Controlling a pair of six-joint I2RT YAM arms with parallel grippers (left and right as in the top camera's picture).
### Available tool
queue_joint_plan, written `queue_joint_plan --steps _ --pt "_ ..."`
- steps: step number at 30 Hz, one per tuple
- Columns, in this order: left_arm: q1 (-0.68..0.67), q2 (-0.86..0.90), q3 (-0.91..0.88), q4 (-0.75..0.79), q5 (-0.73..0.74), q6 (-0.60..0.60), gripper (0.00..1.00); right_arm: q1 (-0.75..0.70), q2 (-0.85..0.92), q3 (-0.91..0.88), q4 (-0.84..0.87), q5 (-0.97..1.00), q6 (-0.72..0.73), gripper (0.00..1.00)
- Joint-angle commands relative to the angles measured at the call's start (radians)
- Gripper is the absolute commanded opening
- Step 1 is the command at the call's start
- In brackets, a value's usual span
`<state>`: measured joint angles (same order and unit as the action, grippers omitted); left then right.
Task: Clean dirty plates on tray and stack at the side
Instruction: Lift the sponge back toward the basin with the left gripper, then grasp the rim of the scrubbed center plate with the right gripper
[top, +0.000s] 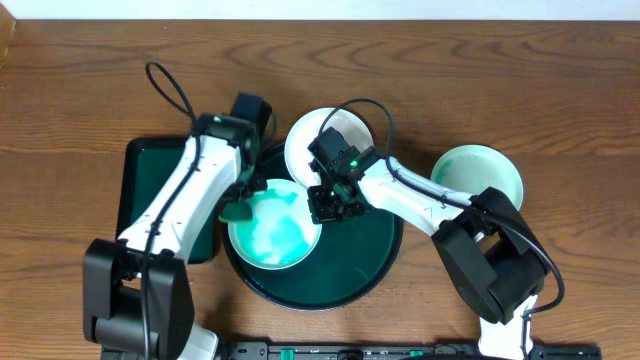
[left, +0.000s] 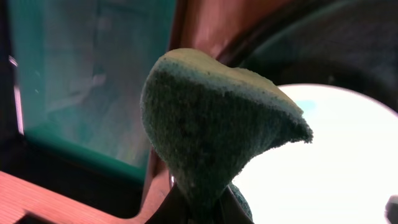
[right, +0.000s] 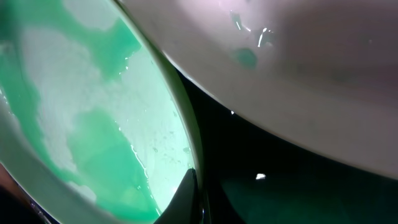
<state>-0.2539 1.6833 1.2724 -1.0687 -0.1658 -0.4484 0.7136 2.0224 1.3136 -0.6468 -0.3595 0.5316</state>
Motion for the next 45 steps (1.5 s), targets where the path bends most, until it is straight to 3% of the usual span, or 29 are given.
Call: queue_joint_plan --steps 1,9,26,39,45 --pt "0.036 0.0 0.093 -0.031 -0.037 0.043 0.07 -0.006 0.012 0.004 -0.019 0.009 -0.015 0.01" --pt "0.154 0.0 0.122 -0.007 -0.037 0.048 0.08 0.024 -0.103 0.014 -0.019 0.05 -0.164 0.01" --pt "0.185 0.0 0.121 0.01 -0.037 0.047 0.07 0.175 -0.427 0.014 -0.072 0.773 -0.269 0.01" --pt "0.185 0.0 0.119 0.016 -0.037 0.047 0.07 0.351 -0.467 0.014 -0.025 1.294 -0.373 0.01" --pt "0.185 0.0 0.119 0.016 -0.037 0.047 0.08 0.425 -0.467 0.014 0.026 1.376 -0.454 0.01"
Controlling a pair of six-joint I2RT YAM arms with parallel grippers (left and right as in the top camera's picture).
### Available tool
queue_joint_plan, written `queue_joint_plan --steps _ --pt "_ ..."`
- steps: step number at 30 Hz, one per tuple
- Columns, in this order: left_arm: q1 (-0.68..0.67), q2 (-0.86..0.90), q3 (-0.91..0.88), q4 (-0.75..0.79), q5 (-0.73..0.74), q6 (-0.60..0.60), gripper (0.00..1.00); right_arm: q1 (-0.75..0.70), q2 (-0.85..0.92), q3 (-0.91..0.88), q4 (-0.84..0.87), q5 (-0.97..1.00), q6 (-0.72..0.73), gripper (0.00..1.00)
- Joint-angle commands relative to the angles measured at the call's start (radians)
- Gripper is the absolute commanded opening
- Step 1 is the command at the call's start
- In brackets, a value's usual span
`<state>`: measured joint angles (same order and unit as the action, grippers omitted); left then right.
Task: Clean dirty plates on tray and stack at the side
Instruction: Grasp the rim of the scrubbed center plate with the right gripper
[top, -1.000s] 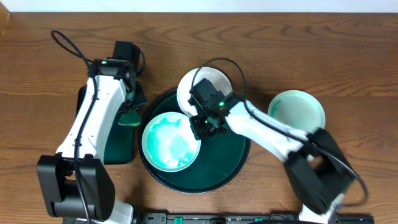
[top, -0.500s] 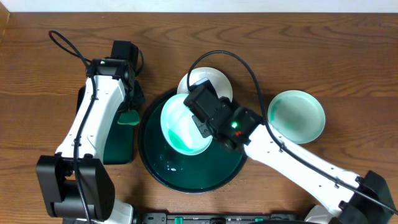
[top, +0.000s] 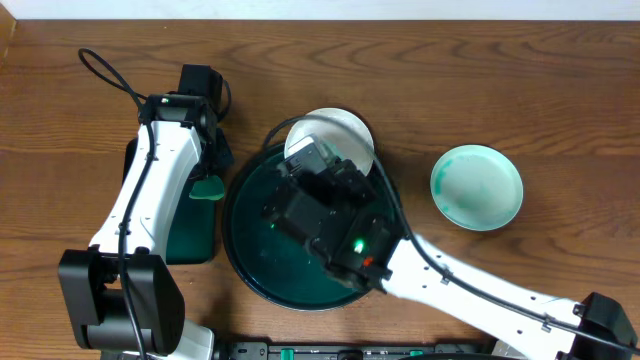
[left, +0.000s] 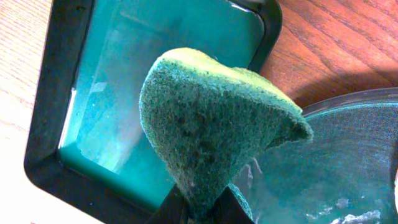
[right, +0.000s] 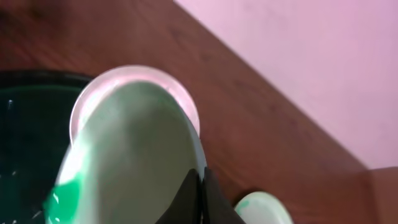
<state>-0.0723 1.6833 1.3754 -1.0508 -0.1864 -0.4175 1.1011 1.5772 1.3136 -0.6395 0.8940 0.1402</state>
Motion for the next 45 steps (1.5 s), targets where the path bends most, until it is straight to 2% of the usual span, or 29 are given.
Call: queue_joint_plan --steps 1,8,12,14,18,20,23,26,31,39,42,45 --pt "0.004 0.0 0.016 -0.002 -0.016 0.016 0.08 0.046 -0.022 0.014 0.024 0.134 -0.071 0.01" --pt "0.004 0.0 0.016 -0.002 -0.016 0.016 0.07 0.085 -0.022 0.014 0.058 0.235 -0.138 0.01" --pt "0.004 0.0 0.016 -0.002 -0.016 0.016 0.07 0.066 -0.022 0.014 0.049 0.183 -0.064 0.01" --pt "0.004 0.0 0.016 -0.002 -0.016 0.016 0.07 0.032 -0.027 0.014 0.029 0.094 -0.024 0.01" --pt "0.004 0.0 0.016 -0.003 -0.016 0.016 0.07 -0.085 -0.042 0.014 -0.043 -0.205 0.046 0.03" --pt "0.004 0.0 0.016 -0.002 -0.016 0.016 0.07 -0.169 -0.044 0.014 -0.084 -0.373 0.069 0.11" --pt "0.004 0.0 0.016 -0.002 -0.016 0.016 0.07 -0.322 -0.042 0.014 -0.136 -0.646 0.072 0.29" --pt "0.004 0.0 0.016 -0.002 -0.016 0.016 0.07 -0.48 -0.024 0.014 -0.164 -0.888 0.027 0.35" --pt "0.004 0.0 0.016 -0.002 -0.016 0.016 0.07 -0.657 0.067 0.014 -0.194 -1.142 -0.097 0.41" --pt "0.004 0.0 0.016 -0.002 -0.016 0.016 0.07 -0.716 0.284 0.014 -0.253 -1.384 -0.226 0.4" --pt "0.004 0.0 0.016 -0.001 -0.016 0.016 0.07 -0.713 0.327 0.014 -0.254 -1.4 -0.228 0.38" --pt "0.004 0.0 0.016 -0.001 -0.016 0.016 0.07 -0.713 0.34 0.013 -0.258 -1.4 -0.228 0.33"
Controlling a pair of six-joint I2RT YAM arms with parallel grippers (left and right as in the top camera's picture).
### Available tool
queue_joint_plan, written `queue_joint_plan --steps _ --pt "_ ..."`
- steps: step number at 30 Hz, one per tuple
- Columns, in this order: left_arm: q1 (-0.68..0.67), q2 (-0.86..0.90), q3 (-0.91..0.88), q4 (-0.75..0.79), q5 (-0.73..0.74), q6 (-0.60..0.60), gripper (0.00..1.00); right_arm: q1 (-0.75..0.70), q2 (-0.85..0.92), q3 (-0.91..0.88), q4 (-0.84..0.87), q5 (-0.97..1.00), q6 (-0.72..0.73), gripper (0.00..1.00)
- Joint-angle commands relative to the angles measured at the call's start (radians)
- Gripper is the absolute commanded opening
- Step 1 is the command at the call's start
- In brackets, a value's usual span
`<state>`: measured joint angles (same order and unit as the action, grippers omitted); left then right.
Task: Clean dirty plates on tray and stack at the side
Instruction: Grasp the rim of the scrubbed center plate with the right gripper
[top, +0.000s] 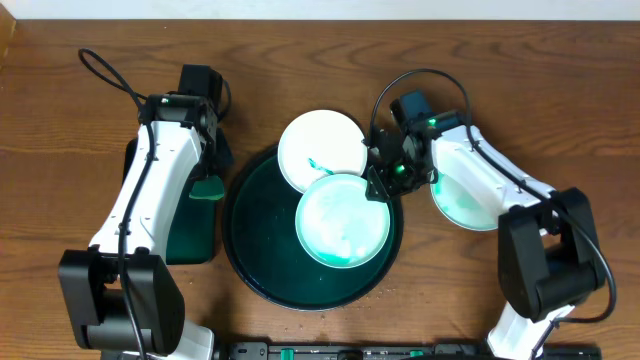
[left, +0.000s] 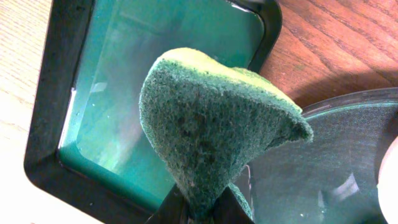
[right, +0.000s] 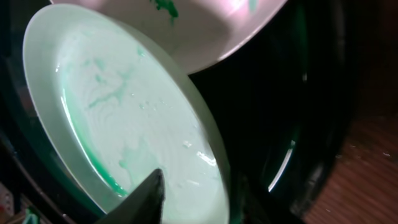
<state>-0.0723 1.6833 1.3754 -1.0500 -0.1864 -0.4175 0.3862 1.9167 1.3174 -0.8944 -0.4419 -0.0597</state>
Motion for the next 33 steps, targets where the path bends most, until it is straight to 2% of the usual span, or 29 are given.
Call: queue_joint_plan --steps 1,5,18,19,21,23,33 --pt "0.004 0.0 0.016 -0.002 -0.016 0.016 0.07 0.002 0.0 0.01 -0.004 -0.064 -0.028 0.31" --pt "0.004 0.0 0.016 0.004 -0.016 0.016 0.07 0.003 0.003 0.006 -0.012 -0.061 -0.027 0.28" --pt "0.004 0.0 0.016 0.007 -0.016 0.016 0.07 0.019 0.06 -0.048 0.058 -0.004 -0.016 0.29" --pt "0.004 0.0 0.016 0.008 -0.014 0.016 0.07 0.019 0.06 -0.048 0.058 -0.004 -0.016 0.28" --pt "0.004 0.0 0.016 0.012 -0.005 0.016 0.08 0.019 0.064 -0.048 0.06 -0.004 -0.016 0.18" --pt "0.004 0.0 0.016 0.015 -0.005 0.016 0.07 0.021 0.066 -0.048 0.061 -0.004 -0.016 0.01" --pt "0.004 0.0 0.016 0.016 -0.005 0.016 0.07 0.028 0.016 -0.047 0.036 -0.011 -0.016 0.01"
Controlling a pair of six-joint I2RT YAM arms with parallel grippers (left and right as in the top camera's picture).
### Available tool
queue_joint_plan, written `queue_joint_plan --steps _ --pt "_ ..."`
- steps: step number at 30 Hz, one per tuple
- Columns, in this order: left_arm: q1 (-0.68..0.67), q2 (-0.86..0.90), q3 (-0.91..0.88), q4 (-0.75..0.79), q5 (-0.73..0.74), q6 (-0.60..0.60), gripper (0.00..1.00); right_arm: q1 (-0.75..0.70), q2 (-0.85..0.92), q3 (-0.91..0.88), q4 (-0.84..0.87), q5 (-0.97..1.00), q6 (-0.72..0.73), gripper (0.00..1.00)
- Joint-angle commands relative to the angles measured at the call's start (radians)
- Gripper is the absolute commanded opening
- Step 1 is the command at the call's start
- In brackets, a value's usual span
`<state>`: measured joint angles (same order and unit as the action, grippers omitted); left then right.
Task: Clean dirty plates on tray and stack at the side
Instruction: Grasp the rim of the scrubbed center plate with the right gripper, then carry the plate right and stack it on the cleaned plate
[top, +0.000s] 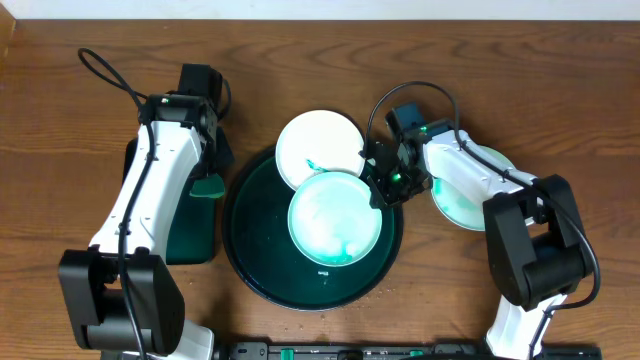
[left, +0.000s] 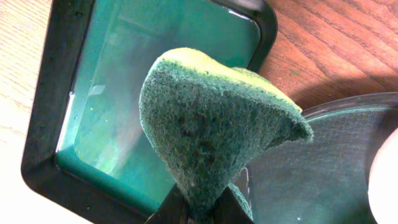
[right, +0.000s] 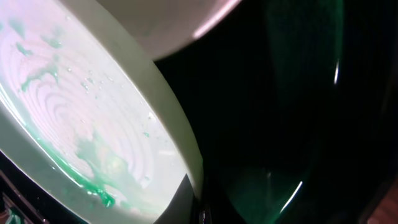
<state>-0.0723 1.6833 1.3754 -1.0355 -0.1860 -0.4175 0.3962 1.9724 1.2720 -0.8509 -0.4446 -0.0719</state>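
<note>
A plate with green smears (top: 335, 217) lies in the round dark tray (top: 250, 260). My right gripper (top: 383, 188) is shut on its right rim; the right wrist view shows that rim (right: 186, 155) pinched between the fingertips of the gripper (right: 198, 205). A white plate (top: 320, 148) leans on the tray's far rim, overlapping the smeared plate. My left gripper (top: 208, 180) is shut on a green sponge (left: 211, 124), held above the right edge of the rectangular tray (left: 46, 124).
A greenish plate (top: 470, 205) sits on the wooden table right of the round tray, partly under my right arm. The rectangular tray (top: 145, 170) holds green water. Cables arch above both arms.
My right gripper, which stood open around the smeared plate's right rim, is now shut on it. The plate lies slightly further left. The left arm and sponge are unmoved.
First the sponge was at the left edge of a heavily green plate, with my right gripper on its right rim. Then the right arm held the plate up high and the sponge was back over the rectangular tray. Later the plate lay in the tray with lighter smears, released; now it is gripped again.
</note>
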Motion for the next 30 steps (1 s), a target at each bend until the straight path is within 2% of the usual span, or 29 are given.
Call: queue_joint_plan --steps 1,5,8,13,19,24,30 --pt "0.004 0.0 0.016 0.001 -0.006 0.016 0.08 0.025 -0.063 -0.002 -0.007 -0.007 -0.004 0.01" --pt "0.004 0.0 0.016 0.001 -0.006 0.016 0.07 0.077 -0.182 -0.002 0.013 0.073 0.016 0.01" --pt "0.004 0.0 0.016 0.001 -0.006 0.016 0.07 0.143 -0.282 -0.002 0.033 0.248 0.073 0.01" --pt "0.004 0.0 0.016 0.001 -0.006 0.016 0.08 0.303 -0.407 -0.002 0.047 0.709 0.193 0.01" --pt "0.004 0.0 0.016 0.001 -0.006 0.016 0.07 0.554 -0.434 -0.002 0.051 1.279 0.314 0.01" --pt "0.004 0.0 0.009 0.003 -0.006 0.016 0.07 0.698 -0.434 -0.002 0.084 1.492 0.33 0.01" --pt "0.004 0.001 -0.009 0.005 -0.006 0.016 0.07 0.787 -0.435 -0.002 0.119 1.691 0.329 0.01"
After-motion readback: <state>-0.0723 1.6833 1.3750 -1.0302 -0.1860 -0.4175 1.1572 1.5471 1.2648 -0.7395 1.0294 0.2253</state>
